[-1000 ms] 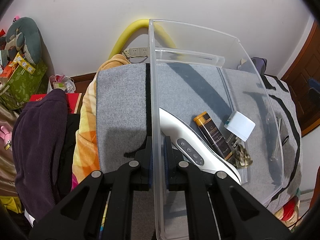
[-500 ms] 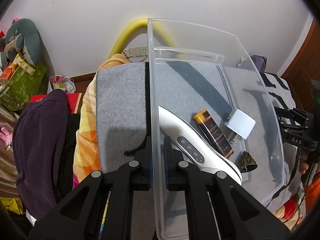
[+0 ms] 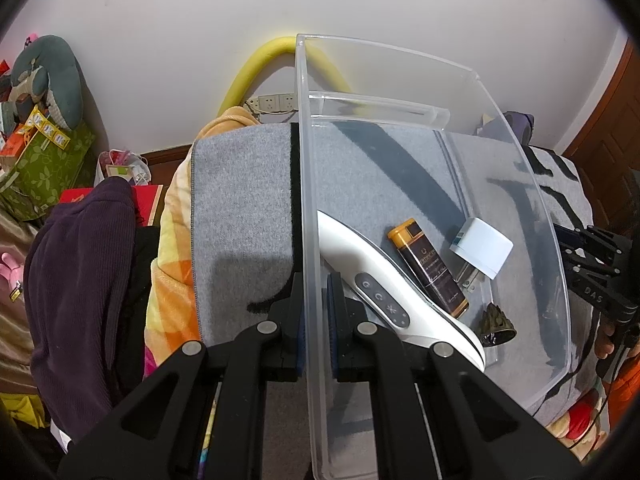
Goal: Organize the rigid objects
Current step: 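Carry the keys into the box and release them with the right tool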
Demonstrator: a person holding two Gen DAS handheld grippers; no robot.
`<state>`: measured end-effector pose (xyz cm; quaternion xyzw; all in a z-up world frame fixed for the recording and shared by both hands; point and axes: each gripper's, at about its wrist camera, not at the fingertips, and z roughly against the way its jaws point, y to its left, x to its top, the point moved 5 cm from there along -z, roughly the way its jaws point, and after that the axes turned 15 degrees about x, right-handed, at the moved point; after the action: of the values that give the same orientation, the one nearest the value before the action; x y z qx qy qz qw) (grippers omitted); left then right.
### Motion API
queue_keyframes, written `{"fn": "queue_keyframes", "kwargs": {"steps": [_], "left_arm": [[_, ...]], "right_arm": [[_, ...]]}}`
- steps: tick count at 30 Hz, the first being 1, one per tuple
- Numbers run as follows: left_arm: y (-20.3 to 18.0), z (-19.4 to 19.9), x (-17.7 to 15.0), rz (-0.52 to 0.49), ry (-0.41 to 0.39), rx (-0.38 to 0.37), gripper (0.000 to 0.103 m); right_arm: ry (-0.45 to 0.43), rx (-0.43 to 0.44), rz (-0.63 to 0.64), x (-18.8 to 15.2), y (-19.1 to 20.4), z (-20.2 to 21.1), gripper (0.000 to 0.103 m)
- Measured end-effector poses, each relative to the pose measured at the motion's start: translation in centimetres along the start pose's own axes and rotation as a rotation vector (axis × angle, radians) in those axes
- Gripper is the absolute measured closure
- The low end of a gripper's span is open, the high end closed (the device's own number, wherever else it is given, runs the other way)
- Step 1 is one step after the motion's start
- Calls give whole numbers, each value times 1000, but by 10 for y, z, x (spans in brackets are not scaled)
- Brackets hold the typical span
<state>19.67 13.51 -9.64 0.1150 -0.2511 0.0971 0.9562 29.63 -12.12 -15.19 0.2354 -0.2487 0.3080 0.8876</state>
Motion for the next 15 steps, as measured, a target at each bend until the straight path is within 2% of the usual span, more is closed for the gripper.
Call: {"fn": "queue_keyframes", "kwargs": {"steps": [6,15], "left_arm": [[-2,-3,-2,-11,7,7,96],[-1,-3,-1,-8,10,6,96]], "right_arm": [[-36,25,1,1,-5,26,78],[-143,31,83,14,21,82,78]]}}
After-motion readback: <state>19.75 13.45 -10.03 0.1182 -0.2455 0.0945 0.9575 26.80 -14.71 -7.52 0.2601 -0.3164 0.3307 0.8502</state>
